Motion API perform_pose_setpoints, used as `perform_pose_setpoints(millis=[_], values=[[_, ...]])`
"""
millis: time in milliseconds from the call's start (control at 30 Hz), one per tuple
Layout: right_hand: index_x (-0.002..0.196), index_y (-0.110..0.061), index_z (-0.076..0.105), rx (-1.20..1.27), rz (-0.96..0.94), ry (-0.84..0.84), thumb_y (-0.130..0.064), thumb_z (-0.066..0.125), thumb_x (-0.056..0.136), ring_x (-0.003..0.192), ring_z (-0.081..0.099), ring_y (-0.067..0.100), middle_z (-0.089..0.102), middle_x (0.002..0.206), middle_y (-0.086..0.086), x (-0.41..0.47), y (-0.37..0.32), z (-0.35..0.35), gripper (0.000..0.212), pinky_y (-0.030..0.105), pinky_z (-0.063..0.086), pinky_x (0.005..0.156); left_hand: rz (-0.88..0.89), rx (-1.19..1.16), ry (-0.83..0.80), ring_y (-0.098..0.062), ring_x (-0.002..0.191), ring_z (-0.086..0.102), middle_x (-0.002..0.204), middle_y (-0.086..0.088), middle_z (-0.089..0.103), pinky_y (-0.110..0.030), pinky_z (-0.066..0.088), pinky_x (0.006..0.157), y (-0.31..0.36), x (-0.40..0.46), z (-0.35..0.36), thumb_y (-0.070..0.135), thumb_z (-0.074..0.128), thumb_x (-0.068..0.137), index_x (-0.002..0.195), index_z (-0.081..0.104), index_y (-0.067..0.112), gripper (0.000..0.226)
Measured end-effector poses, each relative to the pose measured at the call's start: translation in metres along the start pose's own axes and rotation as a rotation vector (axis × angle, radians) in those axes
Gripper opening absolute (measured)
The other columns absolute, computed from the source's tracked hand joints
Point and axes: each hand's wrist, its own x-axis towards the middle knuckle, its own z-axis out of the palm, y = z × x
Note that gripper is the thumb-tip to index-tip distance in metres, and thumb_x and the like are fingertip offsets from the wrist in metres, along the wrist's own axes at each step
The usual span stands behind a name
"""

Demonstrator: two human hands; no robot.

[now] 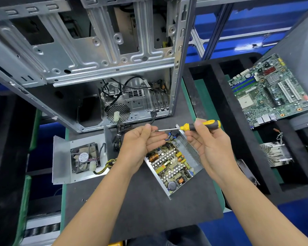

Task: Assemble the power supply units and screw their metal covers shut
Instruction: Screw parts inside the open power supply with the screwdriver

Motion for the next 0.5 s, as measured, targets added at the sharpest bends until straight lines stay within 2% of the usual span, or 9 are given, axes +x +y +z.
perform_pose_setpoints(millis=[100,300,433,500], values=[[0.094,-0.015,0.068,0.001,0.019,0.015,-0.026,0.071,0.091,0.086,0.072,0.021,0.074,0.095,0.012,0.000,0.000,-0.002,0.011,0.024,0.056,0.074,-0.043,-0.065,0.020,-0.031,0.095,0.074,0.095,-0.023,0.074,-0.028,0.060,0.071,-0.001,0.001,-0.002,0.022,0.048,0.102,0.102,0.062,-0.004,0.030],[0.100,-0.008,0.066,-0.001,0.017,0.056,-0.026,0.071,0.091,0.083,0.072,0.017,0.075,0.090,0.007,-0.001,-0.004,-0.011,0.021,0.022,0.056,0.073,-0.108,-0.114,0.080,-0.031,0.093,0.074,0.096,-0.023,0.074,-0.027,0.059,0.067,0.001,0.002,-0.008,0.006,0.052,0.100,0.106,0.065,-0.003,0.016],[0.097,-0.010,0.065,0.009,0.008,0.065,-0.024,0.068,0.094,0.081,0.071,0.016,0.075,0.088,0.005,-0.004,-0.007,-0.020,0.015,0.021,0.055,0.072,-0.149,-0.055,0.019,-0.022,0.085,0.075,0.094,-0.016,0.076,-0.023,0.058,0.065,0.001,-0.003,-0.007,0.019,0.072,0.083,0.096,0.074,0.003,0.021],[0.096,-0.010,0.065,0.005,0.012,0.074,-0.025,0.068,0.093,0.082,0.071,0.016,0.074,0.088,0.006,-0.006,-0.008,-0.023,0.015,0.020,0.055,0.071,-0.141,-0.021,-0.043,-0.017,0.080,0.073,0.089,-0.012,0.075,-0.021,0.057,0.065,0.000,-0.006,-0.004,0.024,0.072,0.077,0.087,0.078,0.007,0.021]])
